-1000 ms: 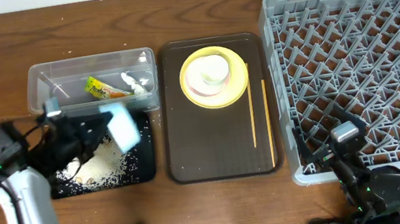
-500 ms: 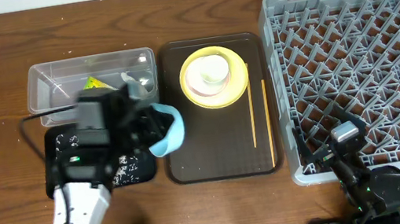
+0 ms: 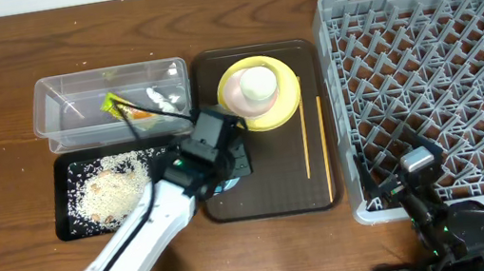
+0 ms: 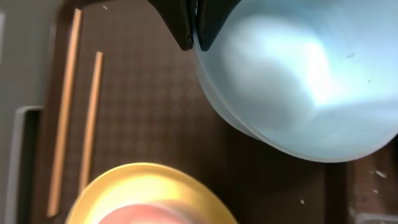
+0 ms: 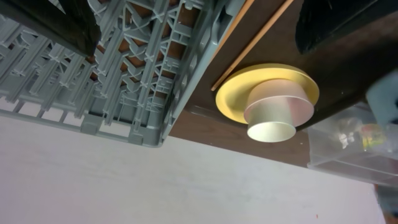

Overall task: Sort waste into correct bins and load items into the dishwasher rack
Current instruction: 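Carry the empty bowl with the left gripper onto the brown tray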

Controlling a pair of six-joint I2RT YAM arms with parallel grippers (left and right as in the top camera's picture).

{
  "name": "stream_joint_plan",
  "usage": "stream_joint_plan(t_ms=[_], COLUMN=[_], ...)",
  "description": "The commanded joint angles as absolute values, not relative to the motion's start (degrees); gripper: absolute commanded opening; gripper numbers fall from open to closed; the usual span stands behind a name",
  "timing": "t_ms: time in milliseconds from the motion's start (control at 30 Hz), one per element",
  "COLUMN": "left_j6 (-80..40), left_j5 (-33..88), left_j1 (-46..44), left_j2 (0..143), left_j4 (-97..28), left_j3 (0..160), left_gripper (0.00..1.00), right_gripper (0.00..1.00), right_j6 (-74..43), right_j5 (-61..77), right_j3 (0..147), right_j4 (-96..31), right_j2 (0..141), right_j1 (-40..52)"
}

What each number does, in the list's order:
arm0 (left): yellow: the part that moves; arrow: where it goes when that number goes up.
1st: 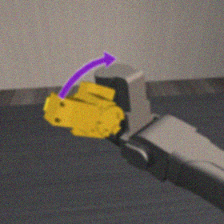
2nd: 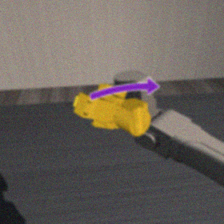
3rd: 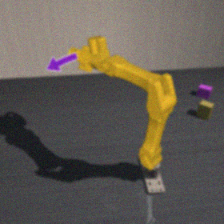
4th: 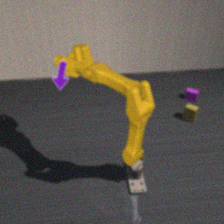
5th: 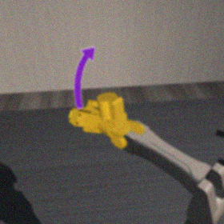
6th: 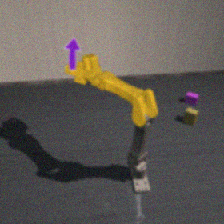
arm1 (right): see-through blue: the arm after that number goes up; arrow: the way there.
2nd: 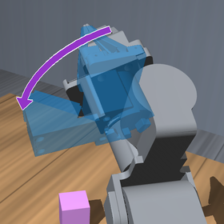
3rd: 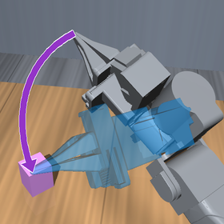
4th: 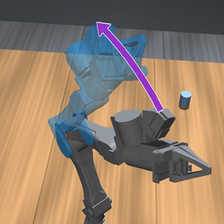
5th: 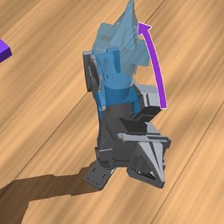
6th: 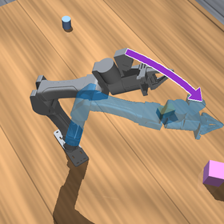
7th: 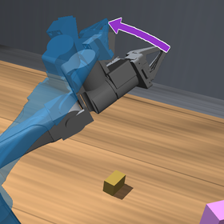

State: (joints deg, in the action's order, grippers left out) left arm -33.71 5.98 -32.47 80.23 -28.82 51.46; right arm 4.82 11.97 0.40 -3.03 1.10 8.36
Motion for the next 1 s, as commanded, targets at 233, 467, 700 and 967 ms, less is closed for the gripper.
stream_joint_plan(t_ms=[233, 467, 700, 967], left_j6=[-34.9, -34.8, -34.8, -34.8], left_j5=[3.4, 4.3, 5.1, 5.1], left_j1=[-33.7, -33.7, -33.3, -25.7], left_j2=[85.8, 85.6, 81.2, 67.4], left_j4=[-26.4, -25.2, -23.1, -24.1], left_j3=[52.9, 53.0, 54.1, 55.6], left_gripper=[0.06, 0.17, 0.45, 0.7], right_gripper=[0.99, 0.99, 0.99, 0.99], right_j6=[4.8, 4.8, 4.8, 4.8], right_j5=[12.1, 12.1, 12.1, 12.1], right_j3=[0.3, 0.3, 0.3, 0.3], right_j4=[-3.2, -3.2, -3.2, -3.2], right_j2=[0.9, 0.9, 0.9, 0.9], right_j1=[8.3, 8.3, 8.3, 8.3])
